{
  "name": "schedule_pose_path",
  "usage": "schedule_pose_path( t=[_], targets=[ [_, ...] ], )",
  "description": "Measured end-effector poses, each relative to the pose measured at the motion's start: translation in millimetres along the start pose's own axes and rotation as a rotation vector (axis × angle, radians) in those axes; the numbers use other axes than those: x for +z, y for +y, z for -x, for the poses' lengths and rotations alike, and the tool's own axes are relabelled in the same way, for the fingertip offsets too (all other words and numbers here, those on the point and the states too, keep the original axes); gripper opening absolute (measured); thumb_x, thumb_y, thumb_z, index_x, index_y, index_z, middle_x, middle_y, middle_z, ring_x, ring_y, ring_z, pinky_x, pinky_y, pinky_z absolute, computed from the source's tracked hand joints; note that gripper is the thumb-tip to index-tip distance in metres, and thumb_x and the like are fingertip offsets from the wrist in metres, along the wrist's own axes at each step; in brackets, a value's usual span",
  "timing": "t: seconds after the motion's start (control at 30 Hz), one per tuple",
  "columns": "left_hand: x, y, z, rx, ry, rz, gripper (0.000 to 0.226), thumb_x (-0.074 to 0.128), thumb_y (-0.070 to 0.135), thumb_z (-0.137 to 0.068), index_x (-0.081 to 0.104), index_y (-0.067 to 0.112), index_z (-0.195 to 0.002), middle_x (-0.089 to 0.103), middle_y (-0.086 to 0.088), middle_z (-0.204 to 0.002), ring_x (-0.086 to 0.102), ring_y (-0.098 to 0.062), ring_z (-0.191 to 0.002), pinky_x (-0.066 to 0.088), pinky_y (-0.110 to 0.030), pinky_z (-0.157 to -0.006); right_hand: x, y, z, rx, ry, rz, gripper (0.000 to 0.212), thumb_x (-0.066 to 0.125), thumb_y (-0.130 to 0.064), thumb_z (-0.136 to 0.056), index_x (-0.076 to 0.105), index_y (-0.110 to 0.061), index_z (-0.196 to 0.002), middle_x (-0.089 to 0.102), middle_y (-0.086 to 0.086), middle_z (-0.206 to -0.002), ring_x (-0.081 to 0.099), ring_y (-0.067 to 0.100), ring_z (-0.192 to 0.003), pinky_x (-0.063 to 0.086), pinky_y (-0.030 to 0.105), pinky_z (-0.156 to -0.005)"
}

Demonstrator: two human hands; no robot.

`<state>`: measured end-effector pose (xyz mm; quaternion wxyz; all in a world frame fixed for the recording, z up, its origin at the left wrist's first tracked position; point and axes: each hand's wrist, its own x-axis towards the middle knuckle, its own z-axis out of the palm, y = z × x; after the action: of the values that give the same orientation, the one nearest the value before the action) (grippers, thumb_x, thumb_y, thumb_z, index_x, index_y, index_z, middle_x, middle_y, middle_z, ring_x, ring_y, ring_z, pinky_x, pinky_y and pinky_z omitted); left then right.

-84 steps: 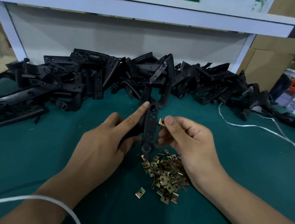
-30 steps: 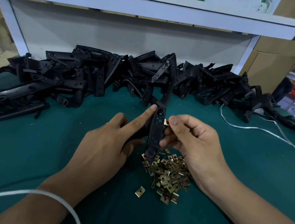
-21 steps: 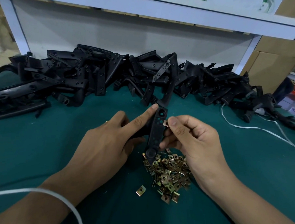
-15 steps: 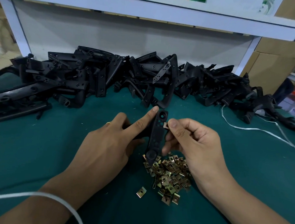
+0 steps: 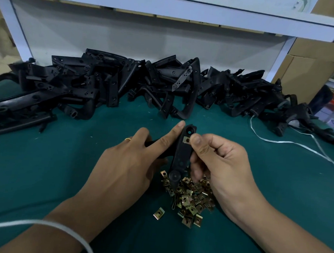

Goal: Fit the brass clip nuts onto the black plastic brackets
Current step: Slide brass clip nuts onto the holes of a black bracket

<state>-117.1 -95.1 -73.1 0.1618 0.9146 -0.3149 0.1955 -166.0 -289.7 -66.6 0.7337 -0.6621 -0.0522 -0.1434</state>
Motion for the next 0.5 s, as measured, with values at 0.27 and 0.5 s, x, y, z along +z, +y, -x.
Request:
schedule_pose_path(
  t=[0.27,0.5],
  targets=[
    [3,-8,-3,-0.017,0.097,0.259,0.074,0.046,0.045,-0.096,0.004,0.064,-0.154,0.044,0.012,-0.101,0.051,-0.012,-0.073,0.05,-0.033,-0.056,-8,3,-5,-0.139,-0.082,0.305,0.047,0.065,-0.055,-0.098,0.073,-0.009,-0.089,0.064,0.017,-0.078,0.057,0.031,-0.064,0.046,0.036,-0.053],
    [5,-24,-1,-0.251,0.186,0.218,0.068,0.044,0.052,-0.098,0.011,0.057,-0.157,0.044,0.008,-0.094,0.05,-0.015,-0.069,0.049,-0.035,-0.053,-6,15,-4,-0.176,-0.258,0.992,0.01,0.078,-0.04,-0.091,0.081,-0.04,-0.1,0.059,-0.018,-0.101,0.054,0.005,-0.111,0.042,0.019,-0.093]
  ],
)
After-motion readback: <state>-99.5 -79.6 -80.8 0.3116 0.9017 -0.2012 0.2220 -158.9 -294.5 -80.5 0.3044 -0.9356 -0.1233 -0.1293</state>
